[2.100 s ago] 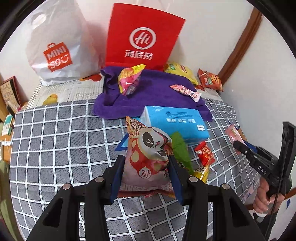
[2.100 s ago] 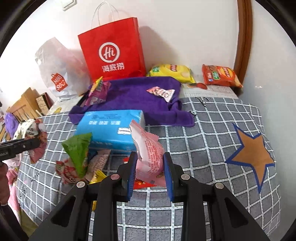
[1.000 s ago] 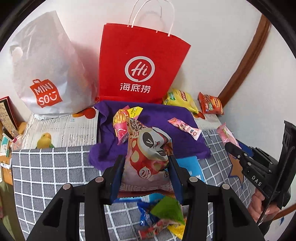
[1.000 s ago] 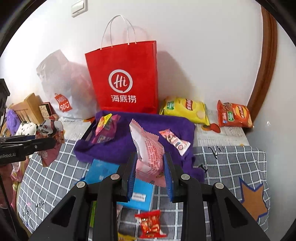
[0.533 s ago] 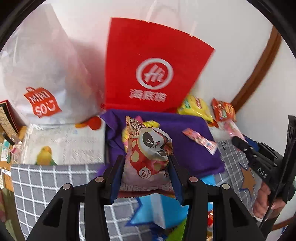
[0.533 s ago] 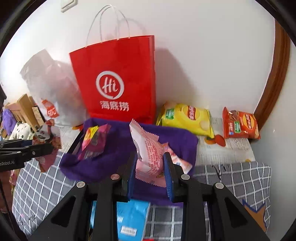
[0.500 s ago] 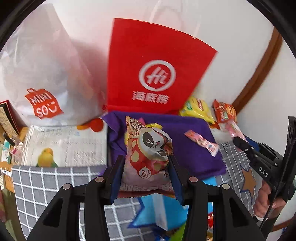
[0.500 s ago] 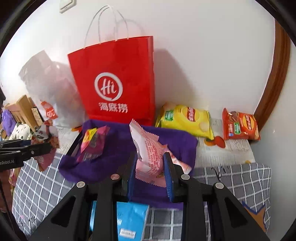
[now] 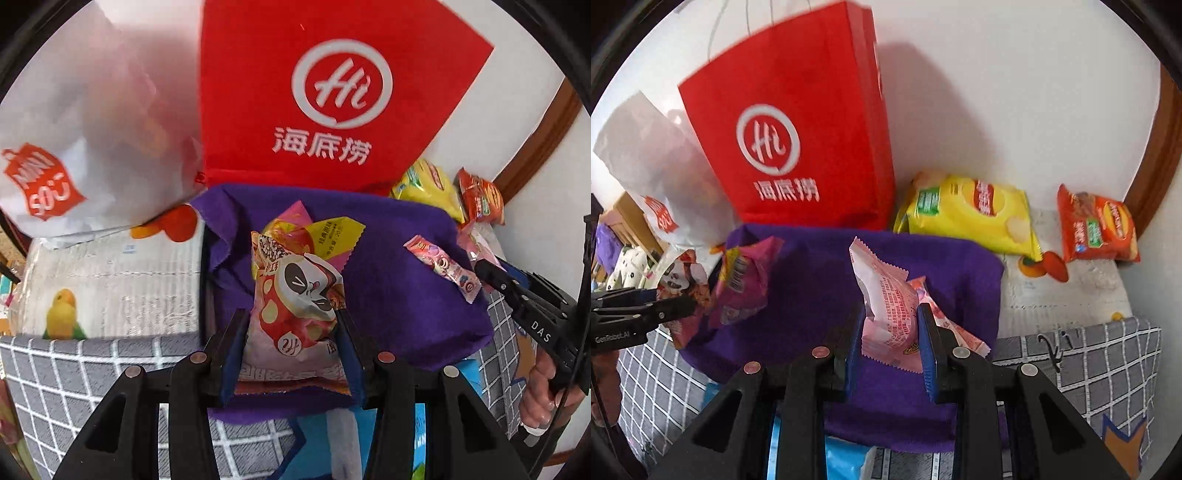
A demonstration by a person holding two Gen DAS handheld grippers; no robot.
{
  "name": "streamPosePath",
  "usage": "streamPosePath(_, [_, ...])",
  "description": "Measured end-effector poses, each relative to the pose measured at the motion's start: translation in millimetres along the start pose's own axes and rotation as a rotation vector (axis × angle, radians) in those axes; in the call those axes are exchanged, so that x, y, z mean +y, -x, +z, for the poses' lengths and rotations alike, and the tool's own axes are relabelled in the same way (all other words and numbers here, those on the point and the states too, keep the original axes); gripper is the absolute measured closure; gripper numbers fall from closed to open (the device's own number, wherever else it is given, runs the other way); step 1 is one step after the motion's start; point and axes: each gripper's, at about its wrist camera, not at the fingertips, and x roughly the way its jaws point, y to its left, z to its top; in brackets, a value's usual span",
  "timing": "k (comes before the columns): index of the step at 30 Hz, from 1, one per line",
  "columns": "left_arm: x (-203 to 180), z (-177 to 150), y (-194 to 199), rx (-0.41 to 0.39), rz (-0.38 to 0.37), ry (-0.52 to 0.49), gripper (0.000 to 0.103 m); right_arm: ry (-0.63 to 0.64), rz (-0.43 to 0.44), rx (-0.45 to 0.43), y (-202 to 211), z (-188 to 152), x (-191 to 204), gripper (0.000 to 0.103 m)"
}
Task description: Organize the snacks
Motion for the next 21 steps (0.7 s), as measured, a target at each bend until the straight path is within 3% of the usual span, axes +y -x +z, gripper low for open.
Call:
streamPosePath(7, [-8,5,-15,-0.005,-0.054,-0.009,0.058,0.036,0.01,0.075,-31,-3,1,0.075])
streamPosePath(12, [-5,0,-29,0.034,-0.126,0.01,0.059,0.05,-0.002,0.106,-45,-8,-1,0.075])
streamPosePath(21, [-7,-2,-43,0.072,-0.065,-0.019,0.059,0.027,-0.008,0.126,-58,-12,-8,0.074])
